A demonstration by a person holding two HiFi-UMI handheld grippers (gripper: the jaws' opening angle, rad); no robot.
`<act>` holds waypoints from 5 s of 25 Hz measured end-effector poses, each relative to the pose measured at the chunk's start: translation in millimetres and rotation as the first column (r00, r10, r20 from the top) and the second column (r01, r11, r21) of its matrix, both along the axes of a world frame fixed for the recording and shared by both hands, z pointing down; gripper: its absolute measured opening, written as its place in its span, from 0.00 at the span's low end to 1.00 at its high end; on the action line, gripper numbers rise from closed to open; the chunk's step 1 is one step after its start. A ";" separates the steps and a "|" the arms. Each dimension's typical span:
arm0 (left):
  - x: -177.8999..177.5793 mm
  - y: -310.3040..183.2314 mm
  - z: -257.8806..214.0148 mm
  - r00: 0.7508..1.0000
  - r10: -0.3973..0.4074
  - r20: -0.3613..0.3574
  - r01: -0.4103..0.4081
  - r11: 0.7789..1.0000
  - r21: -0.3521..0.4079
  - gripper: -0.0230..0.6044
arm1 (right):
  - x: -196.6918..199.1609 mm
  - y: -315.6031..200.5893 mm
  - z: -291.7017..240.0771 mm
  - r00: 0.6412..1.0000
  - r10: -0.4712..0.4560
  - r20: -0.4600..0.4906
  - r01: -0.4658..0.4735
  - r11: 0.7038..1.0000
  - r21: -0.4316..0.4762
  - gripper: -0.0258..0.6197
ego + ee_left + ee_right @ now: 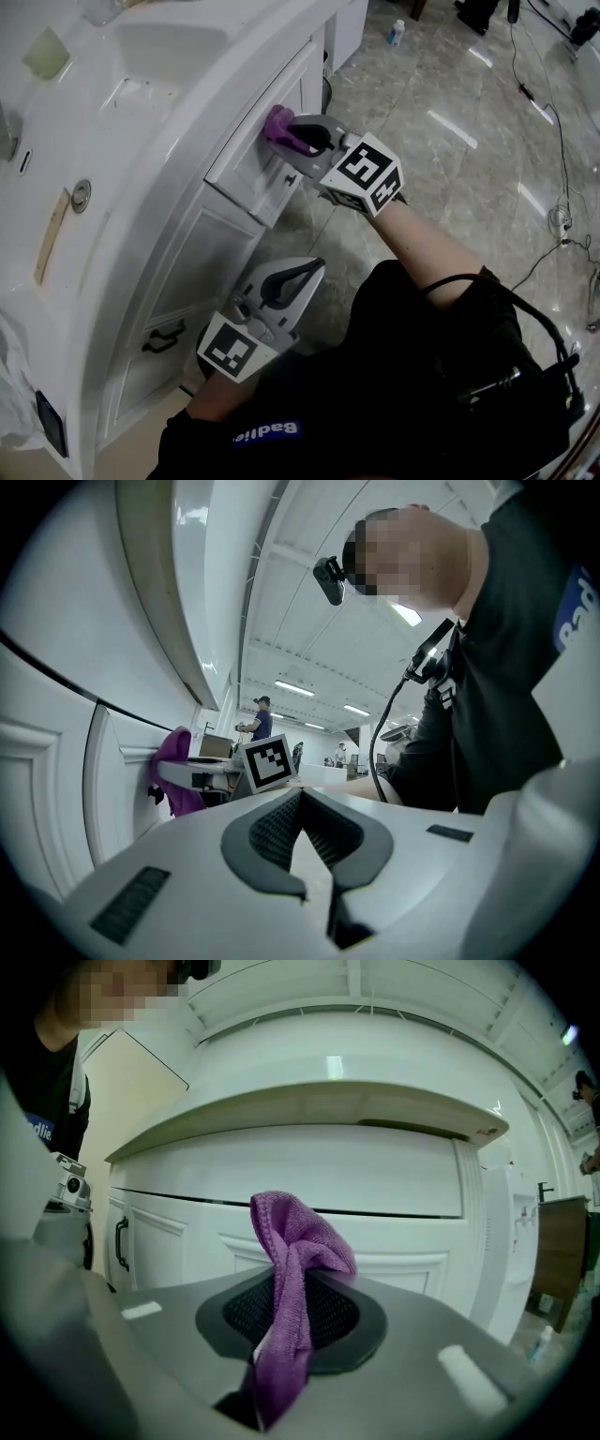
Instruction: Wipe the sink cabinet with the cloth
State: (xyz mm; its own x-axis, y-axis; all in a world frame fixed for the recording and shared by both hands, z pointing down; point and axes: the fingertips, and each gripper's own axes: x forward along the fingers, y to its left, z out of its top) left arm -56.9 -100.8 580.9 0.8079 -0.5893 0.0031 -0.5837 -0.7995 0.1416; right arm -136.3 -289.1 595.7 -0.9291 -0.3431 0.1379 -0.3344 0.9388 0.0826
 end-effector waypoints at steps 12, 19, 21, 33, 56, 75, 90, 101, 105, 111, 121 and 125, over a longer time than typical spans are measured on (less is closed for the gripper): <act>1.3 9.8 8.4 1.000 0.014 0.013 -0.014 1.000 -0.004 0.04 | -40.6 87.0 2.5 0.979 -0.181 0.088 0.186 0.981 -0.048 0.15; 2.1 18.3 9.6 0.999 0.029 0.029 -0.029 0.999 -0.015 0.04 | -8.3 80.8 19.2 0.983 -0.174 0.051 0.176 0.984 -0.038 0.15; 2.0 18.7 10.4 0.999 0.029 0.032 -0.029 0.999 -0.015 0.04 | 13.9 58.7 21.7 0.992 -0.113 0.049 0.114 0.993 -0.038 0.15; 8.7 23.3 22.7 0.999 0.033 0.039 -0.032 0.998 -0.046 0.04 | 90.0 -101.0 62.4 0.967 0.252 -0.042 -0.254 0.966 -0.039 0.15; 10.3 26.5 41.8 0.998 0.054 0.030 -0.051 0.996 -0.077 0.04 | -6.1 10.2 100.6 0.998 -0.045 -0.035 0.040 0.993 -0.110 0.15; 17.0 30.6 34.4 0.997 0.068 0.029 -0.067 0.996 -0.054 0.04 | 29.5 -7.6 97.7 0.997 -0.005 -0.082 0.001 0.999 -0.050 0.15; 18.6 32.4 39.6 0.996 0.068 0.053 -0.064 0.995 -0.070 0.04 | 56.5 -90.8 154.6 0.964 0.187 -0.190 -0.212 0.969 -0.124 0.15; 14.8 28.8 36.6 0.996 0.083 0.034 -0.080 0.994 -0.076 0.05 | -0.5 6.6 150.5 0.986 -0.048 -0.159 0.032 0.994 -0.103 0.15; 15.8 26.9 38.6 0.995 0.092 0.039 -0.089 0.993 -0.080 0.04 | -17.9 38.9 145.5 0.987 -0.115 -0.116 0.100 0.987 -0.124 0.15; 21.1 22.2 32.0 0.995 0.100 0.023 -0.098 0.993 -0.071 0.04 | -41.9 88.8 133.1 0.975 -0.215 -0.054 0.208 0.972 -0.108 0.15; 28.8 7.0 30.8 0.994 0.108 0.031 -0.107 0.993 -0.053 0.05 | -26.8 90.9 123.7 0.981 -0.191 0.028 0.193 0.970 -0.148 0.15; 31.5 -1.2 19.5 0.985 0.098 0.145 -0.100 0.995 0.010 0.04 | -3.7 82.1 110.1 0.991 -0.127 0.035 0.131 0.979 -0.155 0.15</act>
